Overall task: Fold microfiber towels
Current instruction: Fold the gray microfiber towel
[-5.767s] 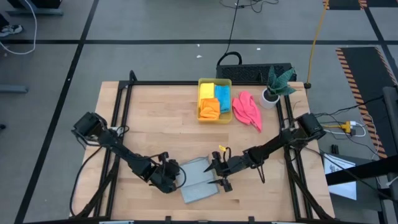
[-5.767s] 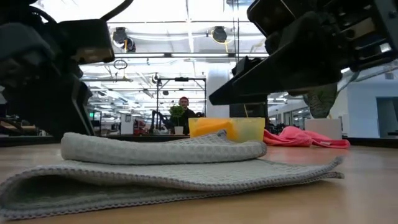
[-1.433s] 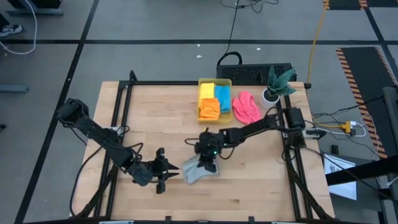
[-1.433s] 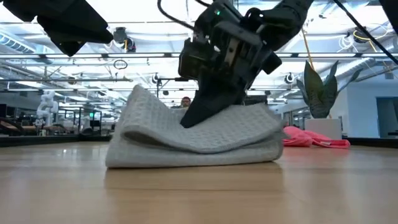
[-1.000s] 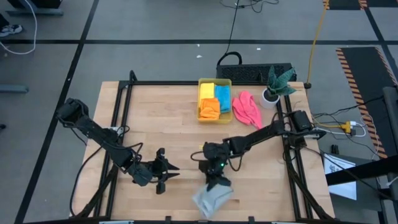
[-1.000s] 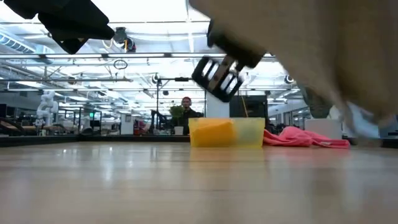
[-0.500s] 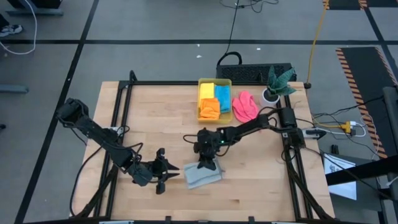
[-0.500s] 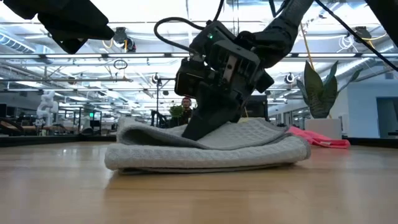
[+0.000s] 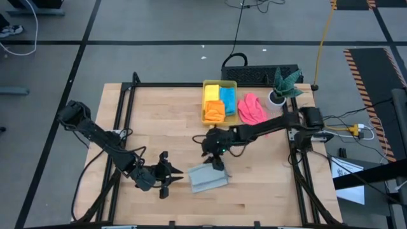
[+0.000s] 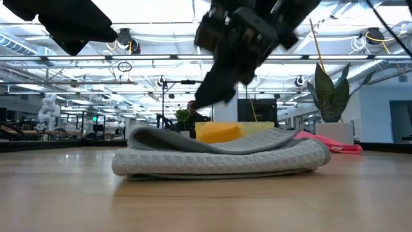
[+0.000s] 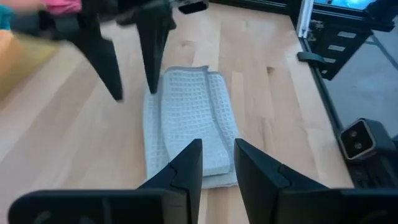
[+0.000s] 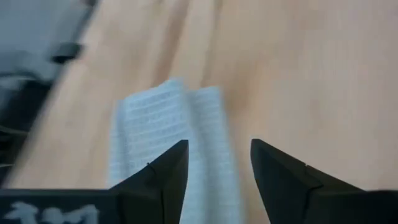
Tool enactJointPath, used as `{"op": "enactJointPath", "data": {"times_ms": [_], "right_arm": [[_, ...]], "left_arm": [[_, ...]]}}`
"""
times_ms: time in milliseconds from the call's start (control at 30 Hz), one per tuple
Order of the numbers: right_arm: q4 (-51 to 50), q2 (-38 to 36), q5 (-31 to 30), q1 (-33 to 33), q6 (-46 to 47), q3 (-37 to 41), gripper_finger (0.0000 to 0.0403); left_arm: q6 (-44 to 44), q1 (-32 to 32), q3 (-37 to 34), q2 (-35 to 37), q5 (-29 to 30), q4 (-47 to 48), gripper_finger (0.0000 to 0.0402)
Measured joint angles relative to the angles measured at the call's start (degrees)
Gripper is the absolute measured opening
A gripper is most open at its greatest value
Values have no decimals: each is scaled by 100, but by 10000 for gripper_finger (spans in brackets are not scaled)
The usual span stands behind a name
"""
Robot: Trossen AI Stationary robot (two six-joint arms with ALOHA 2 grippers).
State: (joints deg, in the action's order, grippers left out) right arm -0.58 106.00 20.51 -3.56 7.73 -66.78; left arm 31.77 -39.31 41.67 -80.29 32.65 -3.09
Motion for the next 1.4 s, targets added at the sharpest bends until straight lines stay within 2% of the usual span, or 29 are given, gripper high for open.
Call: {"op": "enactJointPath", "data": {"times_ms": [100, 300, 400, 500, 567, 667, 900, 1100, 1233, 1400], "right_arm": [[-244, -337, -994, -323, -399, -2, 164], [-32, -226, -1172, -1085, -648, -6, 152], [34, -19, -1449, -1452, -695, -2, 151], [25, 111, -2233, -1767, -669, -2, 150], [21, 133, -2793, -1936, -528, -2, 149], [128, 137, -3348, -2095, -279, 147, 143], [1298, 139, -3395, -1903, 713, 1351, 122], [3004, 65, -2950, -1865, 1004, 2329, 112], [3782, -199, -2821, -1950, 910, 2605, 112], [4155, -393, -2795, -1975, 667, 2616, 112]], "left_arm": [[-4, 2, 0, -135, 93, -20, 93], [133, 84, -8, -814, 166, -223, 93], [-163, 161, -9, -1254, 186, -852, 93], [-709, 283, -12, -1673, 124, -1799, 93], [-956, 433, 4, -1920, -128, -2385, 93], [-983, 676, 0, -2225, -543, -2554, 93], [-139, 992, -9, -2530, -595, -1773, 93], [199, 1008, 13, -2461, -547, -1305, 93], [155, 1002, -4, -2370, -547, -1368, 93], [75, 949, -14, -2072, -502, -1415, 93]]}}
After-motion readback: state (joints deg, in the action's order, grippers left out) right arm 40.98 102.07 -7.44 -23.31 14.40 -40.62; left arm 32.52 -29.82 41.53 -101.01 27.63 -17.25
